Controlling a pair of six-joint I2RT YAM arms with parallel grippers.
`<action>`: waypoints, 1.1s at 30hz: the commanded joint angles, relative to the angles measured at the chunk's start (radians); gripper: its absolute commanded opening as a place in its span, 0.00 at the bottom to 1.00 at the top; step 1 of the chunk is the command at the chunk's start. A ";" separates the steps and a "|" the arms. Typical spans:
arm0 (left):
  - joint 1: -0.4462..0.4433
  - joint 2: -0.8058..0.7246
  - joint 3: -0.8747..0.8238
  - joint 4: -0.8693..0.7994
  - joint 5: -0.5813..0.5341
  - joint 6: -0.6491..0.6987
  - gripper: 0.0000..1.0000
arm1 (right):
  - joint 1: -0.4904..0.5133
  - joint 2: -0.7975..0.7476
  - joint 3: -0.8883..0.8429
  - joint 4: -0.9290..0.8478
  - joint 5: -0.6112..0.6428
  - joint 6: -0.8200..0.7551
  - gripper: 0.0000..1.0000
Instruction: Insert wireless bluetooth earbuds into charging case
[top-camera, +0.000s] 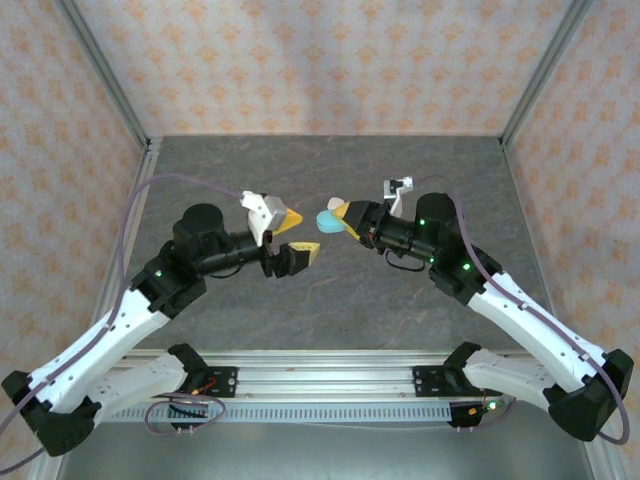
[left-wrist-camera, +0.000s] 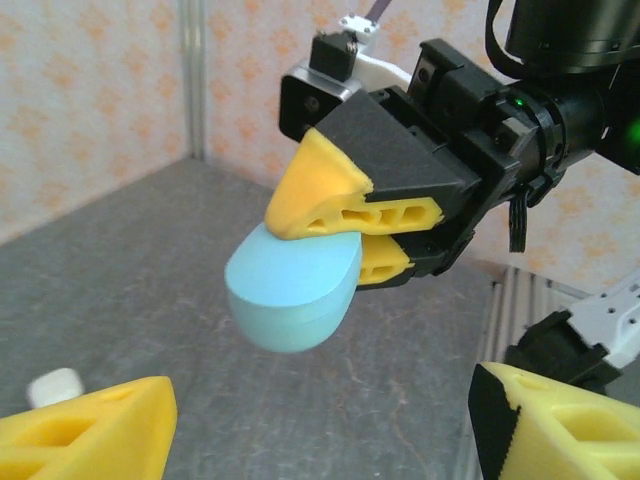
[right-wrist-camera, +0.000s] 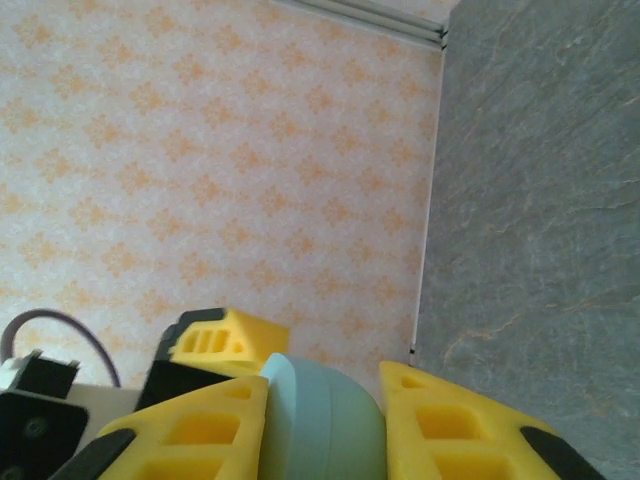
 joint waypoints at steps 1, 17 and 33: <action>-0.006 -0.063 0.004 -0.114 -0.130 0.071 0.78 | -0.017 -0.019 -0.007 -0.038 0.027 -0.055 0.17; 0.095 -0.189 -0.166 -0.324 -0.422 -0.118 0.83 | -0.071 0.186 -0.159 -0.052 0.105 -0.229 0.16; 0.120 -0.266 -0.287 -0.286 -0.356 -0.154 0.83 | -0.493 0.729 -0.096 0.318 -0.031 -0.204 0.15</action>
